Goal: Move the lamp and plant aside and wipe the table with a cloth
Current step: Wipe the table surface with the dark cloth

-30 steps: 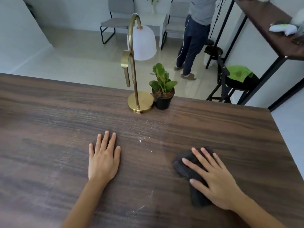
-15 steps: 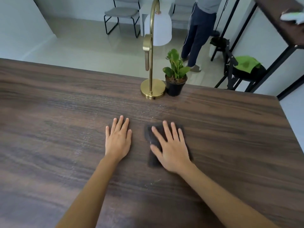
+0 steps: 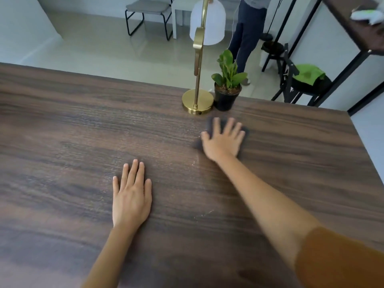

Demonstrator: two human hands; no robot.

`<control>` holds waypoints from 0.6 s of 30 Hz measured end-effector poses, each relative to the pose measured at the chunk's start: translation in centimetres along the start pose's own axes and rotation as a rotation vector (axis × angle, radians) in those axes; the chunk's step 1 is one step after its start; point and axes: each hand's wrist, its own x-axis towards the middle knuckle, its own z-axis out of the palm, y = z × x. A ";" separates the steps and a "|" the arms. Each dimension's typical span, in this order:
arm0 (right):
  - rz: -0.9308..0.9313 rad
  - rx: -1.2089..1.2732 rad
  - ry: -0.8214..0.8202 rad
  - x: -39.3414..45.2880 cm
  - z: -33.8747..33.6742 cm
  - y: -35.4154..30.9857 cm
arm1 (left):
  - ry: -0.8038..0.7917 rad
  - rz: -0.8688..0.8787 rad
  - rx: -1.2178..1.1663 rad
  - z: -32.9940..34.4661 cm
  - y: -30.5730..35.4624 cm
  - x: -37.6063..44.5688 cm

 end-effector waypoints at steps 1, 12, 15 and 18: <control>-0.155 -0.001 -0.025 -1.5 1.0 -2.8 | -0.004 -0.006 -0.007 0.0 -0.5 0.0; -0.367 -0.037 0.092 -15.6 0.1 23.3 | 0.037 0.046 -0.026 -0.9 -1.0 -3.2; 0.130 -0.022 0.082 -9.3 -2.7 24.7 | 0.045 0.040 -0.015 -1.0 0.0 -3.2; 0.242 0.053 0.048 -5.1 -2.9 15.4 | 0.050 0.024 -0.002 -1.1 -0.5 -2.8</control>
